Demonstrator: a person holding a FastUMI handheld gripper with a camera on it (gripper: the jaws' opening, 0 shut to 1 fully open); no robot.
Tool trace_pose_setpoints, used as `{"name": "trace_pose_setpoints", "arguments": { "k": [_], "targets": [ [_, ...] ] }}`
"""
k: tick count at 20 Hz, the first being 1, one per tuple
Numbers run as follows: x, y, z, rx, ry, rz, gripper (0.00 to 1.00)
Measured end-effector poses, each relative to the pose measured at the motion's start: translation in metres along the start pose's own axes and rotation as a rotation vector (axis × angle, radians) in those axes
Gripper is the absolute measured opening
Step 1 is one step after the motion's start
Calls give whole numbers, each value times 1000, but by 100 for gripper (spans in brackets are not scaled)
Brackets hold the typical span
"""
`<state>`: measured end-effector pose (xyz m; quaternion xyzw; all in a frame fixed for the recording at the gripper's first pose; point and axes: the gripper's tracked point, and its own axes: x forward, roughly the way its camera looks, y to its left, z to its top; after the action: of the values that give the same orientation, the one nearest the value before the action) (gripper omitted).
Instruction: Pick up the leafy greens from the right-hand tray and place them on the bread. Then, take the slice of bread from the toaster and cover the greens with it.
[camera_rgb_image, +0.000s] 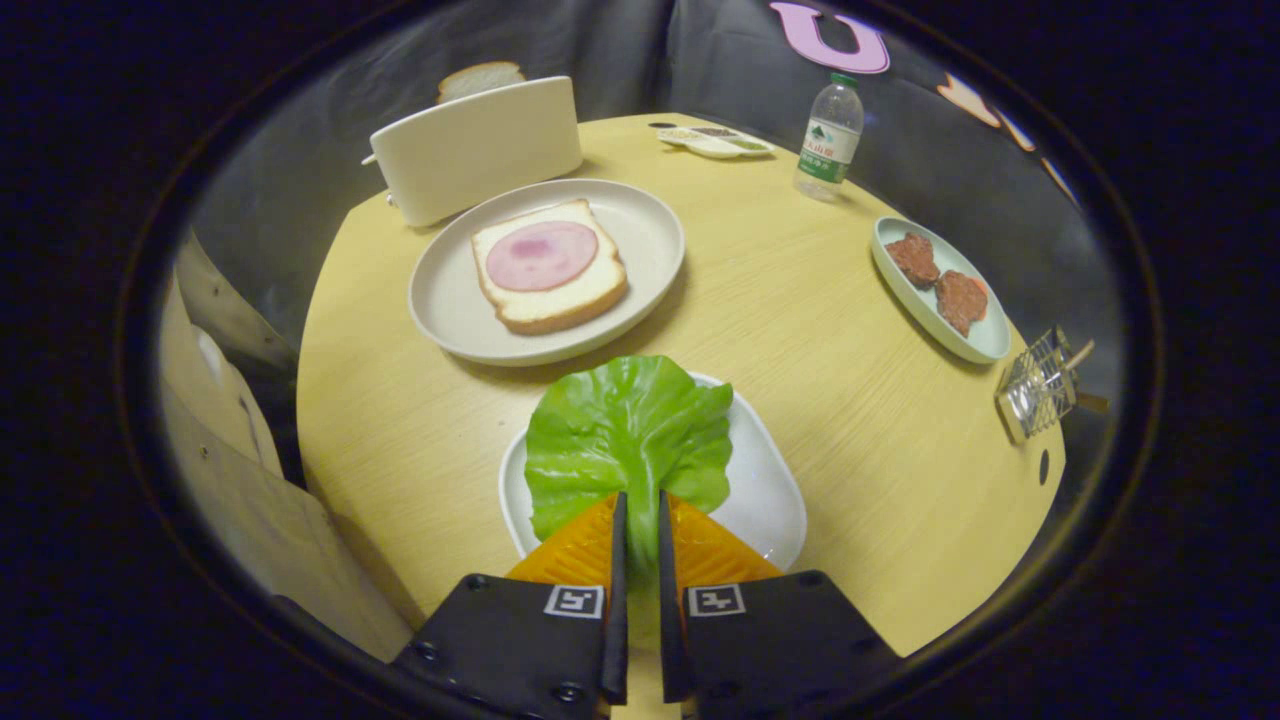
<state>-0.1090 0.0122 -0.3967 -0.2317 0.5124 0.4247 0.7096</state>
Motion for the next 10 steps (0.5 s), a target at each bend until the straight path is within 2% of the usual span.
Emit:
{"name": "trace_pose_setpoints", "arguments": {
  "k": [2,10],
  "targets": [
    [-3,3,-2,-8,4,3,5],
    [-40,14,24,6,-47,-58,5]
  ]
}}
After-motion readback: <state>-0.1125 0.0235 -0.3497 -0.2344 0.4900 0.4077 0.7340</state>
